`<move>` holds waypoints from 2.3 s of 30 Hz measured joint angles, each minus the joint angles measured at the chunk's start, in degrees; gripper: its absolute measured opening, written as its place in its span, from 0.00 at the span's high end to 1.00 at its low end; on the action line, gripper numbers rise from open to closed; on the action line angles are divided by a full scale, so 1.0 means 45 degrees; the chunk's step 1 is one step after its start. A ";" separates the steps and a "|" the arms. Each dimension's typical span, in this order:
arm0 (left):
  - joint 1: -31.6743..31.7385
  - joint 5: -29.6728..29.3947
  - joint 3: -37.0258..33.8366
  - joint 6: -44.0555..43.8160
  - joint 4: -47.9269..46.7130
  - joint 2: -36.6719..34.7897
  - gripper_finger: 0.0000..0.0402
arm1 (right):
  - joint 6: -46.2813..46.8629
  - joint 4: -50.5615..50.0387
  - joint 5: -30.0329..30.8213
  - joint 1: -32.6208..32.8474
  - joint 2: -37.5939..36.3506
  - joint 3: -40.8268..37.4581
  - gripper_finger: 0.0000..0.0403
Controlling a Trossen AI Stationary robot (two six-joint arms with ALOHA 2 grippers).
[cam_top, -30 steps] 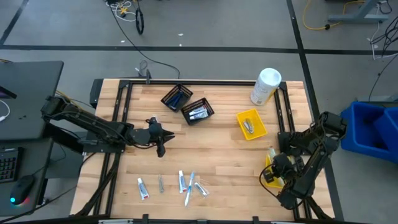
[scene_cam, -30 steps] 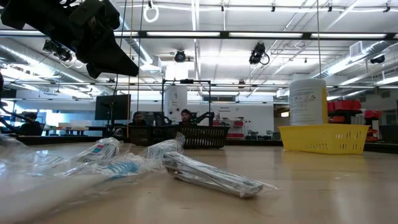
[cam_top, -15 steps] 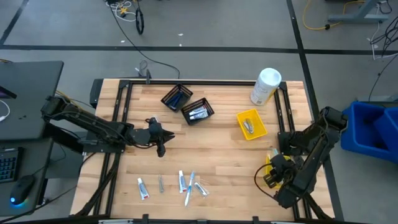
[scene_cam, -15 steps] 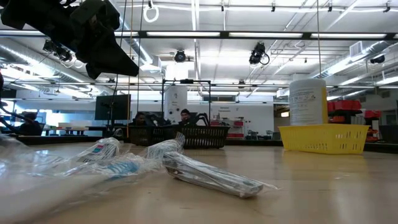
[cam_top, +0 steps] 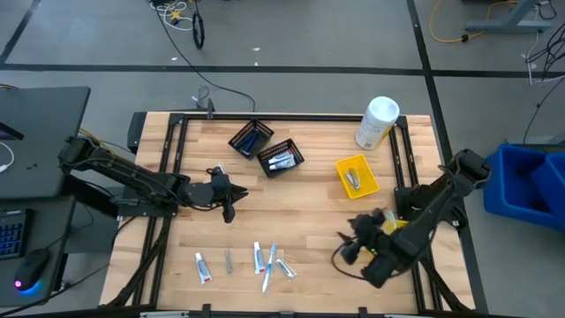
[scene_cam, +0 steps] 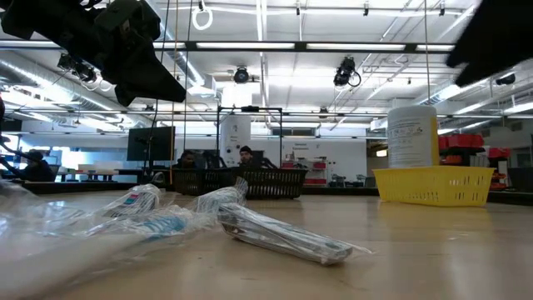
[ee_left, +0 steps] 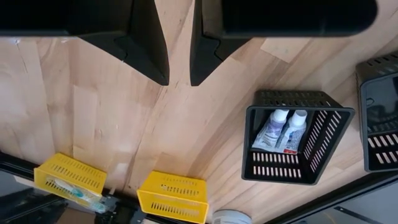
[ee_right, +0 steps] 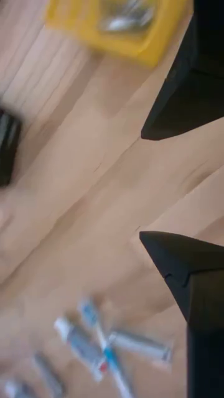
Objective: Pick & Place Travel size toiletries
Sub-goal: Put the toothpaste into the bottom black bin
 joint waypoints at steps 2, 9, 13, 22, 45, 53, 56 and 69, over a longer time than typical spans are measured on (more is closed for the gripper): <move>0.0000 0.0022 0.0000 -0.0010 0.0000 0.0000 0.82 | -0.1941 0.1567 -0.0061 -0.0603 0.0000 -0.0027 0.33; -0.0010 0.0618 0.0000 -0.0319 0.0189 0.0000 0.82 | -0.7743 0.6125 -0.2447 -0.2510 0.0005 -0.0241 0.31; -0.0021 0.0685 0.0000 -0.0822 0.0219 0.0000 0.82 | -0.9866 0.7515 -0.3487 -0.3200 0.0005 -0.0374 0.32; -0.0885 0.2086 0.0195 -0.0903 -0.0028 0.0000 0.69 | -1.2190 0.7724 -0.4979 -0.4578 0.0077 -0.0384 0.36; -0.1088 0.1328 0.0350 -0.1501 -0.2074 0.0000 0.57 | -1.4457 0.9752 -0.7989 -0.6308 0.2141 -0.0403 0.41; -0.1069 0.0391 0.0350 -0.0007 -0.3339 0.0000 0.57 | -1.4509 0.9735 -0.7983 -0.6586 0.2205 -0.0403 0.37; -0.1069 -0.0053 0.0350 0.1081 -0.3892 0.0000 0.57 | -1.4506 0.9714 -0.7987 -0.6725 0.2205 -0.0403 0.35; -0.1711 0.2498 0.1042 0.0707 -0.1387 0.1037 0.56 | -1.4354 0.9930 -0.7985 -0.6801 0.2205 -0.0403 0.36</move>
